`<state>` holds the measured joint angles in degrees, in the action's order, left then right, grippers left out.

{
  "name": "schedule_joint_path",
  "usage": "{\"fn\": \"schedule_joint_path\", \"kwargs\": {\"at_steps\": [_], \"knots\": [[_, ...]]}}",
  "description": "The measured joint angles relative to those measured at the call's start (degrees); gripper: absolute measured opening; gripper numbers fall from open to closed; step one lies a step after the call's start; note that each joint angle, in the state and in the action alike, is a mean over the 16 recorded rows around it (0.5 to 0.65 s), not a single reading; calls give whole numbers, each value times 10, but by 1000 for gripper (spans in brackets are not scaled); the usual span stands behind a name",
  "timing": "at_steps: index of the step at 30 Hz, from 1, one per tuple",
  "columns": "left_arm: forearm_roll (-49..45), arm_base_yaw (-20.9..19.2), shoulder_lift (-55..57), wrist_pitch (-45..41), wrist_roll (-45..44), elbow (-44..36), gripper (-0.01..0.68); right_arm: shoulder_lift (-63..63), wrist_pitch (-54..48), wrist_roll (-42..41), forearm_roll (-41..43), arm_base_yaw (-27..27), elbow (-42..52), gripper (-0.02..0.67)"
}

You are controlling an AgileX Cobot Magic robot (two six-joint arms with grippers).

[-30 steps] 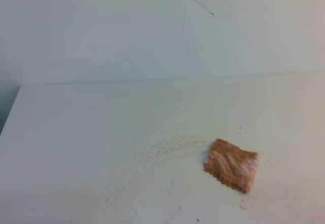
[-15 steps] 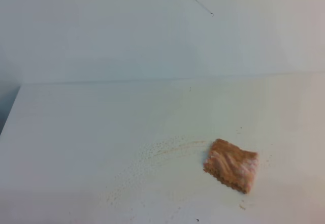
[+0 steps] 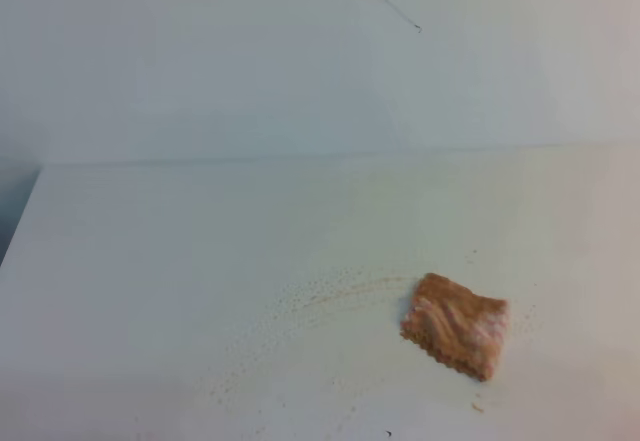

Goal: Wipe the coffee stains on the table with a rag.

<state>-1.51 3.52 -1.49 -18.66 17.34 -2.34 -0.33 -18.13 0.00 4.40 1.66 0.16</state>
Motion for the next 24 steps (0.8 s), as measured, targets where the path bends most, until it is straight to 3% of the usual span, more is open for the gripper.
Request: {"fn": "schedule_joint_path", "kwargs": {"at_steps": [24], "knots": [[0,0,-1,1,0,6,-1,0,0,0,0,0,0,-2]]}}
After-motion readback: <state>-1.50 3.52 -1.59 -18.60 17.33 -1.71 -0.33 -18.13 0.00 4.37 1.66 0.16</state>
